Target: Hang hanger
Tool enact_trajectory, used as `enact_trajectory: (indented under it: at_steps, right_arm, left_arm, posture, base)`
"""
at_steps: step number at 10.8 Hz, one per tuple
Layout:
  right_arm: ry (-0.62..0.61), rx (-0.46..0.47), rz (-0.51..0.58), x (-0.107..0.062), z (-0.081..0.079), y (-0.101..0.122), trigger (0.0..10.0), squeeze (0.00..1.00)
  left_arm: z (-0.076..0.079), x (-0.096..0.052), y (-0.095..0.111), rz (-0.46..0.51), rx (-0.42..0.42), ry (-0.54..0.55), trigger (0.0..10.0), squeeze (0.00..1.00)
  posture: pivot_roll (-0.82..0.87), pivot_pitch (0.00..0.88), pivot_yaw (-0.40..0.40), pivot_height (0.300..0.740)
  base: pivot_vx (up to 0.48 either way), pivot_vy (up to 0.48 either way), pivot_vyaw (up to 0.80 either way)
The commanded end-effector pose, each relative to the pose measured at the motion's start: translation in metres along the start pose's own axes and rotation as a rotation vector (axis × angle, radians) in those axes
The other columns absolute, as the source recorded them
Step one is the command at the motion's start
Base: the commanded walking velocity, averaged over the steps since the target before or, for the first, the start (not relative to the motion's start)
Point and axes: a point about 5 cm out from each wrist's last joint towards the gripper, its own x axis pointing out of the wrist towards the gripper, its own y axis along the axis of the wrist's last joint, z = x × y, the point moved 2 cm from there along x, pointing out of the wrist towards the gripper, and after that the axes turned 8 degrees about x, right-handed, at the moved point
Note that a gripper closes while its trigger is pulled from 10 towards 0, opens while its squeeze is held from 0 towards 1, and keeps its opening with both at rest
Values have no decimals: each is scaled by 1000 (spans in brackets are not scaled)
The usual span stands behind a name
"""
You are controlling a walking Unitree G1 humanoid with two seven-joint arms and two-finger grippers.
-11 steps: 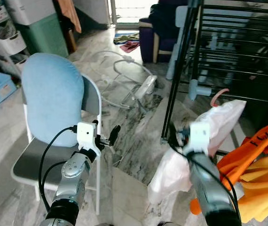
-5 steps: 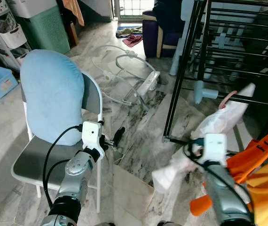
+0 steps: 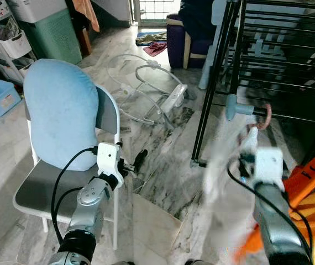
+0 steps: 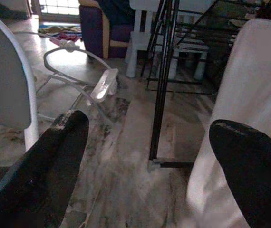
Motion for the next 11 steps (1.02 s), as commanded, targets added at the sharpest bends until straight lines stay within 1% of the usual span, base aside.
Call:
enact_trajectory:
  at_steps: [1, 3, 4, 6, 7, 8, 9, 10, 11]
  right_arm:
    - [31, 4, -31, -1, -6, -5, 10000, 0]
    - [86, 22, -72, 3, -11, -9, 10000, 0]
    - [82, 34, -80, 10, -6, -6, 10000, 0]
    - [89, 52, -107, 14, 4, -7, 10000, 0]
    - [117, 60, -116, 15, 5, -7, 10000, 0]
    - [159, 62, -138, 16, 5, -8, 0, 0]
    - [170, 77, -136, 16, 11, -4, 0, 0]
    - [202, 78, -164, 14, 15, -4, 0, 0]
    - [204, 81, -174, 14, 19, -4, 0, 0]
  left_arm:
    - [-2, 0, -2, -14, 2, 5, 10000, 0]
    - [-1, 0, -3, -19, 0, 1, 10000, 0]
    - [0, 1, -3, -22, -1, -2, 10000, 0]
    - [1, 2, -4, -28, -3, -3, 10000, 0]
    - [1, 2, -4, -31, -3, -3, 10000, 0]
    - [2, 2, -6, -40, -4, -1, 10000, 0]
    - [2, 1, -7, -46, -4, -3, 10000, 0]
    - [1, 1, -9, -54, -2, -2, 10000, 0]
    - [0, 1, -9, -58, 0, -1, 10000, 0]
  posture:
    - [-115, 62, 52, 740]
    - [-119, 58, 53, 740]
    - [-119, 55, 53, 740]
    - [-117, 51, 51, 740]
    - [-117, 49, 50, 740]
    - [-117, 49, 49, 740]
    - [-114, 46, 49, 740]
    - [-115, 48, 50, 740]
    - [-115, 49, 51, 740]
  base:
    - [0, 0, 0]
    - [0, 0, 0]
    - [0, 0, 0]
    - [0, 0, 0]
    - [0, 0, 0]
    - [0, 0, 0]
    - [0, 0, 0]
    - [0, 0, 0]
    - [0, 0, 0]
